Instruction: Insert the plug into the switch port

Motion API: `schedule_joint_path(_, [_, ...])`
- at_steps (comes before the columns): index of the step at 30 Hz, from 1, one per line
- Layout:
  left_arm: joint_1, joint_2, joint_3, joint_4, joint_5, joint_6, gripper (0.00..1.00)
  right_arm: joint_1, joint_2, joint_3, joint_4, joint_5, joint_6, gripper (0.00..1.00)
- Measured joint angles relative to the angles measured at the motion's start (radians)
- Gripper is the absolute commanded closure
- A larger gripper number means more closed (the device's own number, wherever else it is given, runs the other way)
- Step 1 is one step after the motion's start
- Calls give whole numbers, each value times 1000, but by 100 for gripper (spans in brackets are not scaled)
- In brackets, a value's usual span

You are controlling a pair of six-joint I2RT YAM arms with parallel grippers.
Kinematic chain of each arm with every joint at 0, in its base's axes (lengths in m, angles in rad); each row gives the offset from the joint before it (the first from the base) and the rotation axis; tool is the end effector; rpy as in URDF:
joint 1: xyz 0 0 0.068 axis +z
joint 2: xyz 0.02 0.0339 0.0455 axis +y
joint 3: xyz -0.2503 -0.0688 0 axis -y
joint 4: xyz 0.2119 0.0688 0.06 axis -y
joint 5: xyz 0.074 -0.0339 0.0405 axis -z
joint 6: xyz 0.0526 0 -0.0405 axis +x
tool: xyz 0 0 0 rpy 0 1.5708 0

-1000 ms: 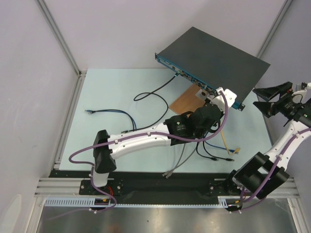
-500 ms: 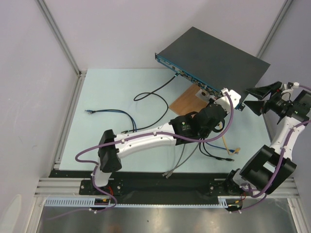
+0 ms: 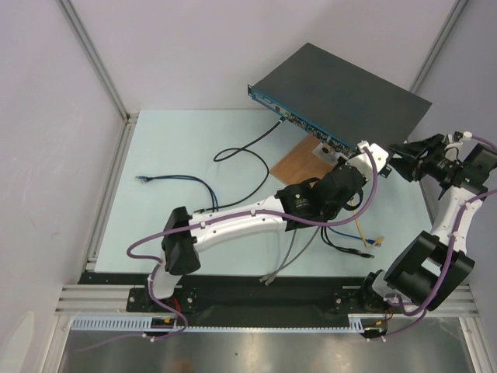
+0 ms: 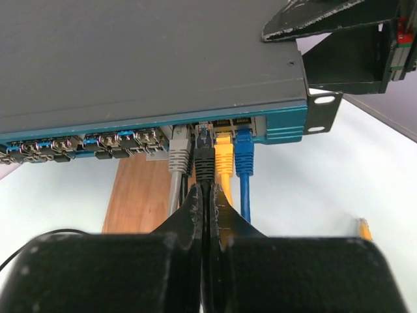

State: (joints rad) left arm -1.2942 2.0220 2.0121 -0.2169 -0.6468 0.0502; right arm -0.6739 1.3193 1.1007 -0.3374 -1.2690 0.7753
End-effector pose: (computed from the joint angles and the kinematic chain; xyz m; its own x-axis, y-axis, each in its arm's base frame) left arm 0.1546 -0.4287 0.3706 -0.0309 0.2553 -0.9664 0.6096 0.7710 0.1842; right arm 0.2296 -0.1191 0.3212 -0.6083 0.7520 -0.2539 -0.0315 0.2968 0.9544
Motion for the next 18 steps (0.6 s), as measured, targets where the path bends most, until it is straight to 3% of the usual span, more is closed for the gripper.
schedule_joint_path(18, [19,48,109,-83,26,6,100,7,0,-14,36,-8,31,68])
